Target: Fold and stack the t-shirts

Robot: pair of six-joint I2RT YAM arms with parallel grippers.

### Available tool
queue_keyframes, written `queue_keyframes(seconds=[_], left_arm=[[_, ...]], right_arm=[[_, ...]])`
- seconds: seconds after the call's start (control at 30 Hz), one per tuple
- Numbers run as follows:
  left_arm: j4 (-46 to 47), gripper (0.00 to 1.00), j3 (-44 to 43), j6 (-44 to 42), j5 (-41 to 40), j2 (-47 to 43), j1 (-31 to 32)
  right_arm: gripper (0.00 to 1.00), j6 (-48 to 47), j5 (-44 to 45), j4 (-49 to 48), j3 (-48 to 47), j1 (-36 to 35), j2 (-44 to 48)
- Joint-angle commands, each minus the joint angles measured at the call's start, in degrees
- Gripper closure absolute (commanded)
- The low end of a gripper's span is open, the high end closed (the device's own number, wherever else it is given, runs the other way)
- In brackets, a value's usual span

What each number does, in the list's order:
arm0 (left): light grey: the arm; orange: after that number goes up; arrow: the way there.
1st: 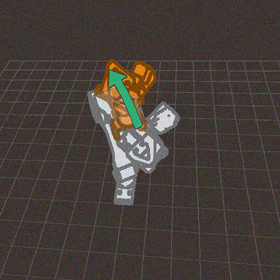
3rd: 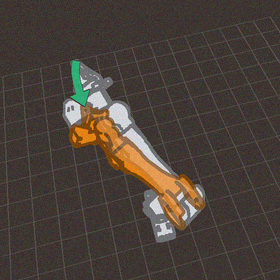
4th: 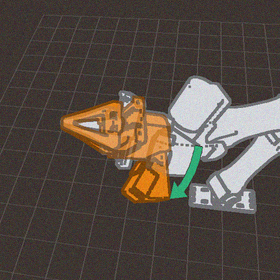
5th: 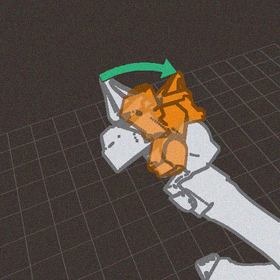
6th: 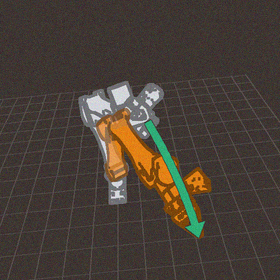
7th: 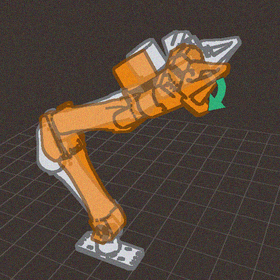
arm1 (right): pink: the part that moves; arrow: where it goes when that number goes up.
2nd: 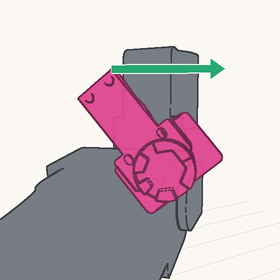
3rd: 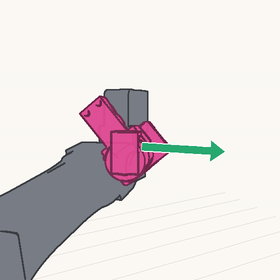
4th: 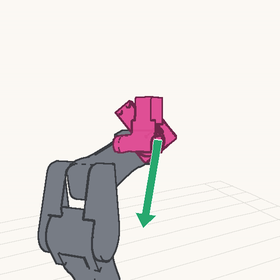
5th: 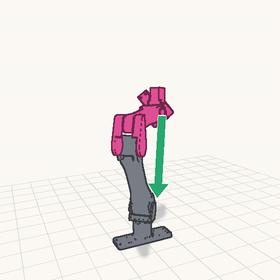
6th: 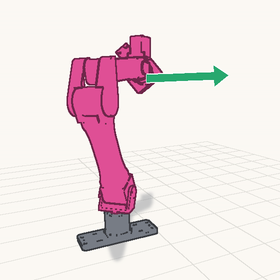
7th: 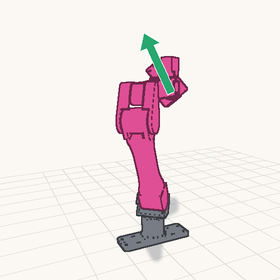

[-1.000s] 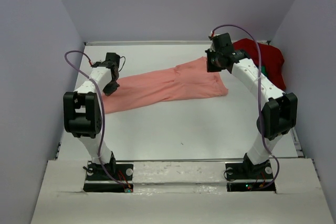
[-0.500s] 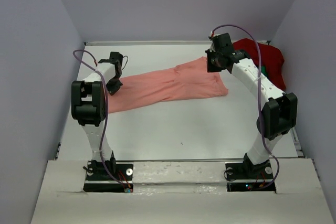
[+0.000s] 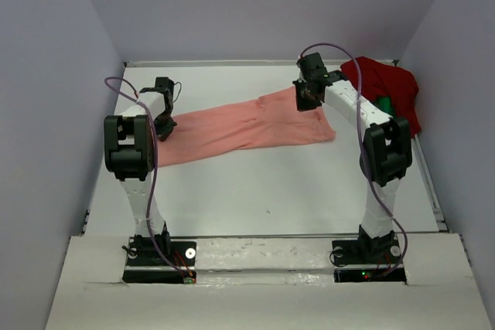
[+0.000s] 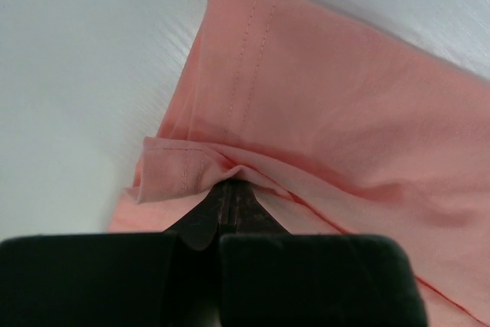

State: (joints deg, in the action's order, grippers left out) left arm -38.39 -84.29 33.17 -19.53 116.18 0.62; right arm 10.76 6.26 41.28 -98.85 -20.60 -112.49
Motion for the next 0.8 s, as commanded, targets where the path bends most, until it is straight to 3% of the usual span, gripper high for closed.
queue_keyframes(seconds=[0.0, 0.43, 0.77], left_arm=[[0.0, 1.0, -0.1, -0.4, 0.7, -0.1, -0.2], [0.7, 1.0, 2.4, -0.2, 2.3, -1.8, -0.2], [1.0, 1.0, 3.2, 0.0, 2.7, -2.6, -0.2]], right_arm=[[1.0, 0.0, 0.9, 1.8, -6.7, 0.3, -4.7], [1.0, 1.8, 3.3, 7.9, -23.2, 1.4, -19.6], [1.0, 4.7, 5.8, 9.3, -20.3, 2.5, -17.8]])
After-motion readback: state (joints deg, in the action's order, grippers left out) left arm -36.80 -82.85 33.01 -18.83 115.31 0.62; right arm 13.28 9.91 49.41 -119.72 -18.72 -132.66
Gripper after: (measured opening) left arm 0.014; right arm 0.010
